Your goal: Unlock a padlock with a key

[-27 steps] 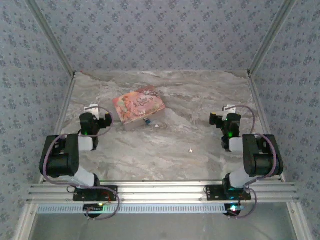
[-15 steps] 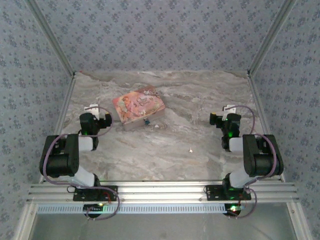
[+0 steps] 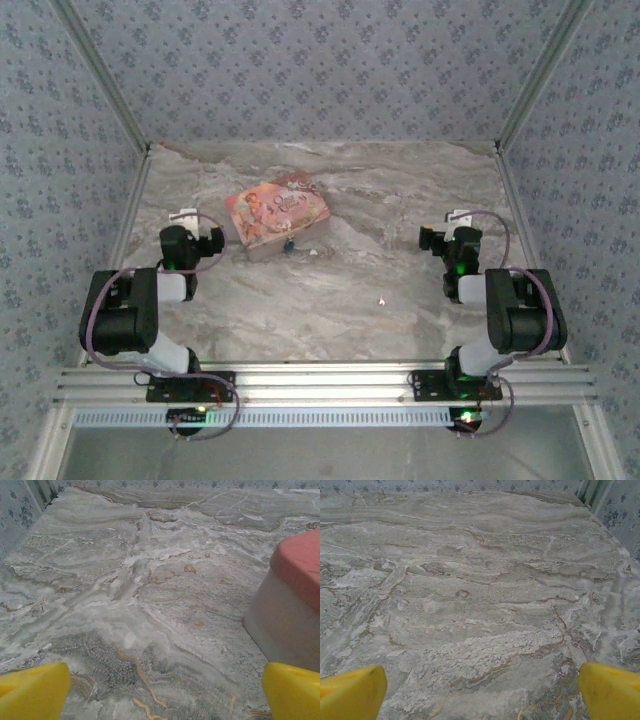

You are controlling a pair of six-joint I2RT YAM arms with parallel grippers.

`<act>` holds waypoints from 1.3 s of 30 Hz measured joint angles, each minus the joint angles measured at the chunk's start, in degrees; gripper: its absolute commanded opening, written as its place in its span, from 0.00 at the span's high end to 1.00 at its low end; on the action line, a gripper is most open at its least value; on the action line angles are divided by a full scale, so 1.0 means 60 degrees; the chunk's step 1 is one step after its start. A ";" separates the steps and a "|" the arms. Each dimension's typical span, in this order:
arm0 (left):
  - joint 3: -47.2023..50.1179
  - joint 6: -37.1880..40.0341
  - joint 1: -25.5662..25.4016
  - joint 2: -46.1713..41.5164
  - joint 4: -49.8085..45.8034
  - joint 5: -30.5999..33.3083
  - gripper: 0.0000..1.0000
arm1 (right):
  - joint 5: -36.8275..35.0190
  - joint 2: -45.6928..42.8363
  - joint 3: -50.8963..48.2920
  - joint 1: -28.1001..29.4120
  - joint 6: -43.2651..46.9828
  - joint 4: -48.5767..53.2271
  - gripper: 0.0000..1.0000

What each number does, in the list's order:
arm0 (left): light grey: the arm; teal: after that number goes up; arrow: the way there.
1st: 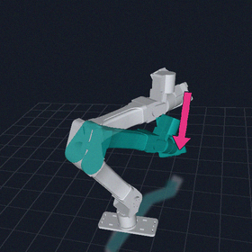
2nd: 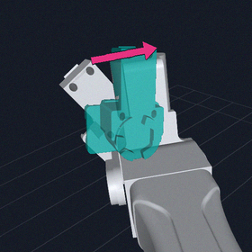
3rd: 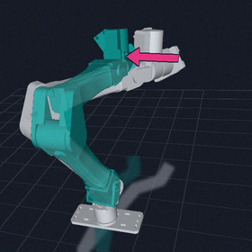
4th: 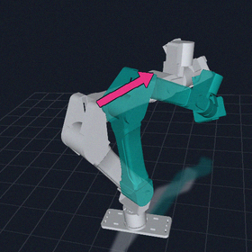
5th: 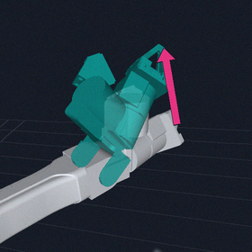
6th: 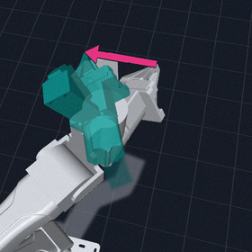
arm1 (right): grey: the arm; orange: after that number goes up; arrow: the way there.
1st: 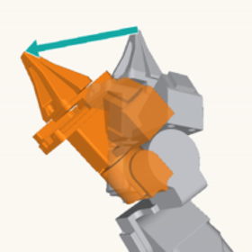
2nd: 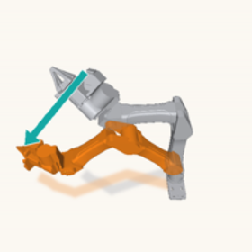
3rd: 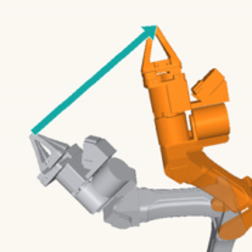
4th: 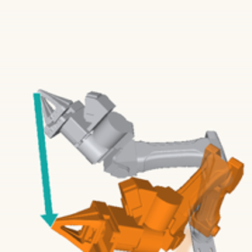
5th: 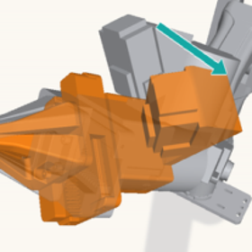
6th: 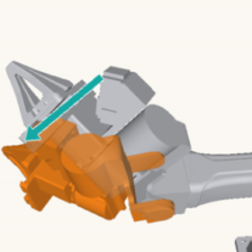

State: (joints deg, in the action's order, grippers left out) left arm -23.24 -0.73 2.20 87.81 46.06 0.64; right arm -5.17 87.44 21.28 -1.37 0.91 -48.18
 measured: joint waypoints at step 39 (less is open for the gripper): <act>-0.2772 -0.6328 -0.4579 -0.2484 -0.6062 -0.1665 0.02 | 0.1009 -0.4065 0.1869 0.5869 -0.6156 1.2856 0.43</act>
State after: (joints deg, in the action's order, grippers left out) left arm -39.88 -38.70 -25.28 72.90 9.69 -9.34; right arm 0.89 63.05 32.49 33.85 -36.03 28.95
